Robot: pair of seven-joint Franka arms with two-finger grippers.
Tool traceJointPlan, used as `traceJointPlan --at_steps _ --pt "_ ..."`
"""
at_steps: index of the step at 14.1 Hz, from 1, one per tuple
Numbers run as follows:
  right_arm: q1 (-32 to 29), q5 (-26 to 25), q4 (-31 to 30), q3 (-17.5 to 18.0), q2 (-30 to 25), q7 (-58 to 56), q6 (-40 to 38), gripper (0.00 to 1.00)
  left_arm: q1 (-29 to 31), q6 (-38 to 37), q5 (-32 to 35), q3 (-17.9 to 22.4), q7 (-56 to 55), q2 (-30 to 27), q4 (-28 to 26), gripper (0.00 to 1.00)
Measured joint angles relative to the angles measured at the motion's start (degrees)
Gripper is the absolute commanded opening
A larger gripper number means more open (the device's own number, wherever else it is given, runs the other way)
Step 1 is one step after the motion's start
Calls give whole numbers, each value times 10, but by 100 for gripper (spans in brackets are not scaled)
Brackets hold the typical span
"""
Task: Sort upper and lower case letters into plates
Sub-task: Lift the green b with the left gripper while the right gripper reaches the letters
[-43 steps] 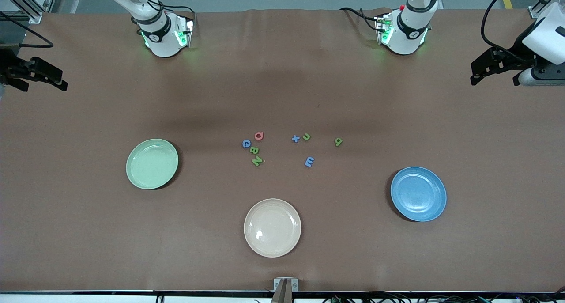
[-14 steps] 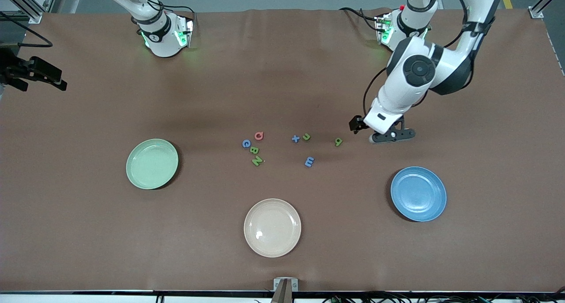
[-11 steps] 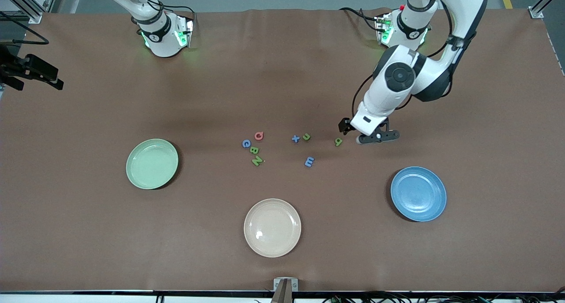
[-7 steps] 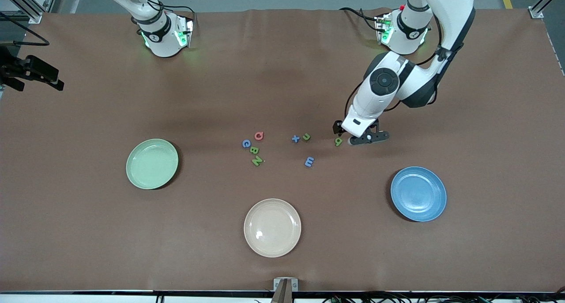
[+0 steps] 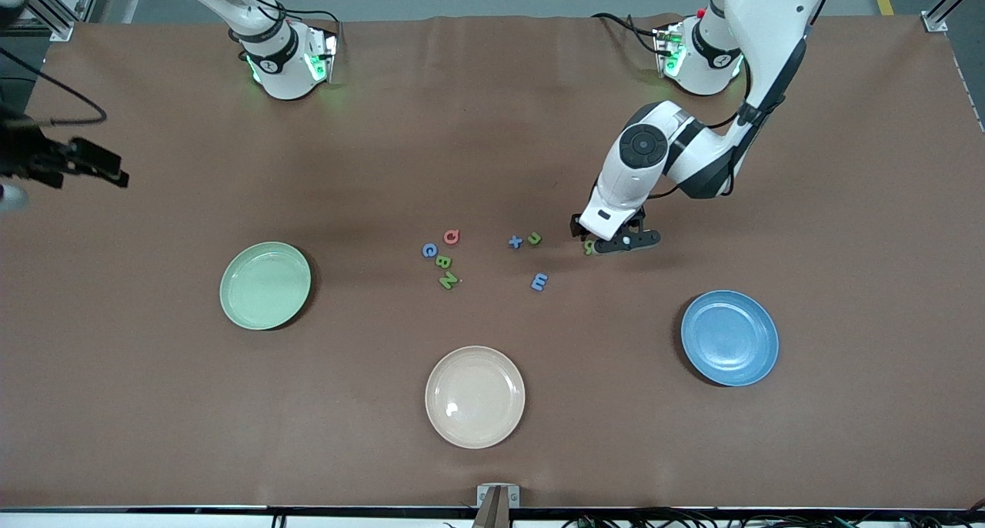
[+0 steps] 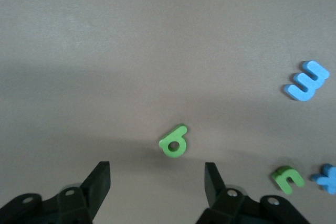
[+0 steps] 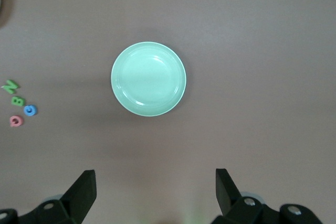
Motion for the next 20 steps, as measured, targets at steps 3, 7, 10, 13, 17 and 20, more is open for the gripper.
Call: traceJointPlan --at_steps 3,7,10,13,17,20 --pt "-1 -1 7 0 54 4 29 100 1 25 27 1 -10 26 0 73" --pt "26 15 10 7 64 159 53 100 2 39 36 1 -10 41 1 70" --pt "85 30 -7 12 96 302 111 100 3 52 44 2 -10 49 1 65" --pt "133 34 -18 13 138 402 167 100 3 55 45 4 -10 58 3 60" --pt "176 35 -43 14 177 497 254 100 3 56 46 4 -10 66 8 54" --pt "217 36 -74 14 205 575 331 100 3 56 46 4 -10 69 12 44"
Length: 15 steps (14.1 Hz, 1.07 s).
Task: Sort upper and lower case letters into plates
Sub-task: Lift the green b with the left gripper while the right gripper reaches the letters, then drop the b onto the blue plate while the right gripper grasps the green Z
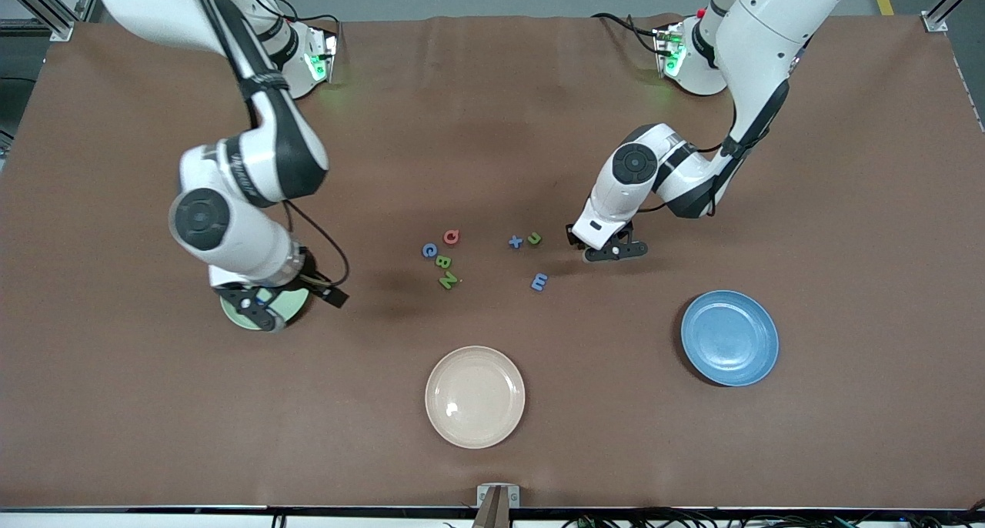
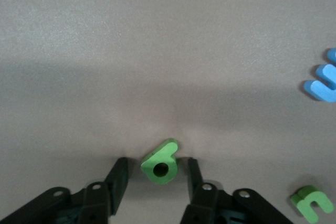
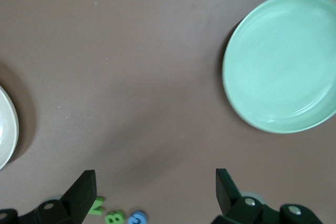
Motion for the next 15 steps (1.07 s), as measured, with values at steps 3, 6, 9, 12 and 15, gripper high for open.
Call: traceJointPlan --at_steps 3,6,9,12,15 --pt "37 0 -6 0 35 53 46 100 0 0 0 1 0 2 5 26" --pt "54 0 -4 0 65 71 81 100 1 0 0 2 0 4 9 15" --pt "76 -1 24 0 98 120 95 100 2 0 0 9 0 4 14 6" --pt "98 -1 62 0 135 146 95 100 18 0 0 13 0 4 32 5" --pt "109 -1 84 -1 163 156 95 97 50 -9 1 14 0 2 58 3"
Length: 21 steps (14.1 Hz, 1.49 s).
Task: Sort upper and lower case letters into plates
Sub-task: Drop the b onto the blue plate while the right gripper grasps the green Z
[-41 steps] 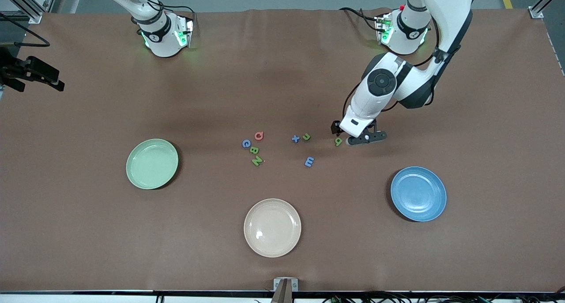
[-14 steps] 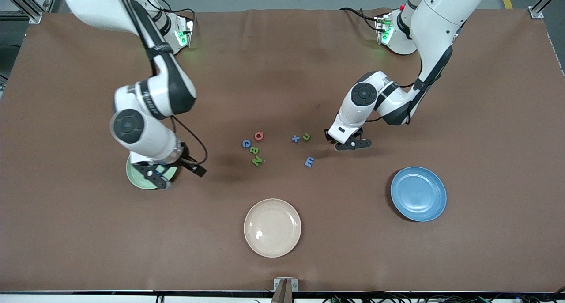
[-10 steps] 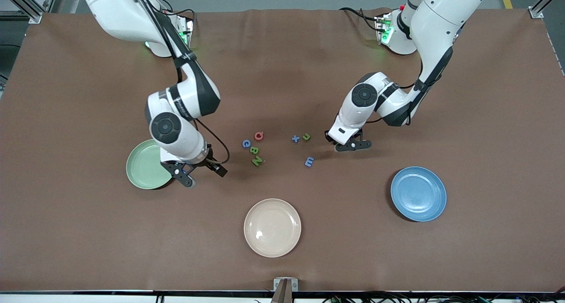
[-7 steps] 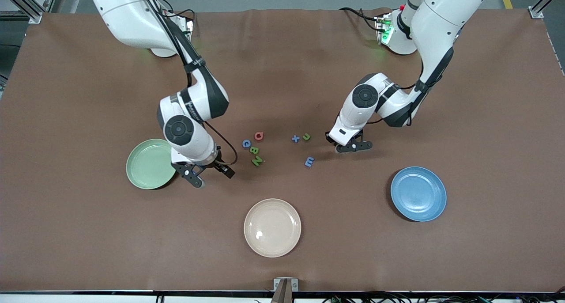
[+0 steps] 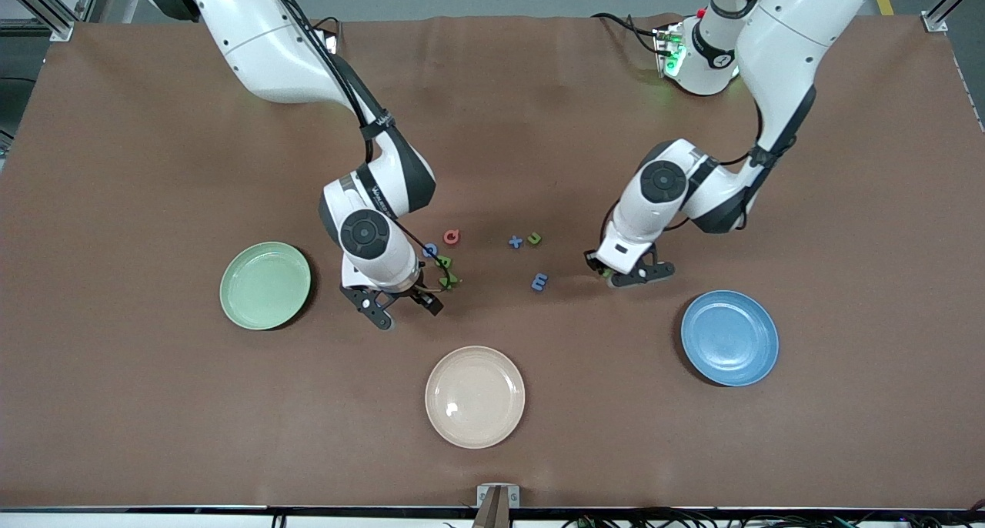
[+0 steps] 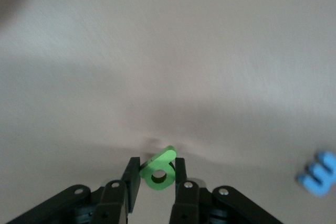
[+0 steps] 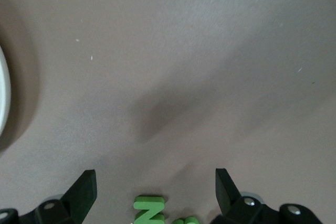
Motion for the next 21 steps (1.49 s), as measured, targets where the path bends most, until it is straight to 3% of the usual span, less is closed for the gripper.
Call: traceJointPlan --at_steps 9,14,15,16,18,21 --pt "31 0 32 0 59 11 43 90 108 -56 12 6 55 -19 85 4" --pt "41 0 32 0 61 11 44 88 186 -56 32 13 150 5 91 14" --pt "44 0 32 0 61 12 44 88 193 -55 43 13 151 15 93 23" --pt "48 0 32 0 61 15 43 88 197 -55 50 13 151 26 97 45" --pt "54 0 32 0 61 23 43 86 204 -54 54 13 151 49 110 97" --pt "60 0 32 0 62 27 40 80 211 -54 56 13 151 69 134 100"
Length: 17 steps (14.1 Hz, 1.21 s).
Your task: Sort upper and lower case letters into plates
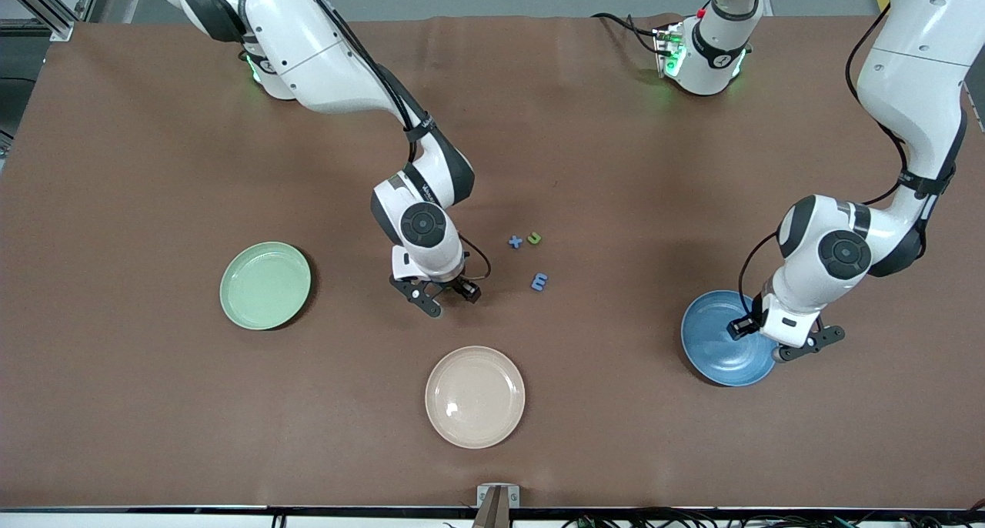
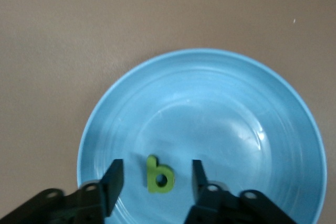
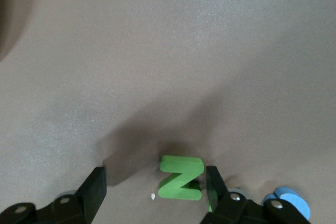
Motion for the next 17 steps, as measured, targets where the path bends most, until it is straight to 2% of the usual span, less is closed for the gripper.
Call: traceJointPlan --at_steps 3,6,8,11,12,17 --pt "0 -6 -1 -1 0 -1 -5 74 -2 -2 0 -16 0 -5 12 100" --pt "1 -35 2 -1 0 -1 -16 65 -12 -7 0 -49 -17 -12 15 100" --pt "1 -36 4 -1 0 -1 -18 48 -36 -10 0 -62 -55 -13 15 100" --pt "1 -38 4 -2 -3 -1 -29 12 -92 -11 0 -64 -132 -13 14 100" --pt "1 -38 5 -2 -6 0 -34 4 -112 -11 0 -65 -168 -13 14 100" --pt "1 -38 5 -4 -6 4 -37 0 -198 -14 0 -63 -314 -7 14 100"
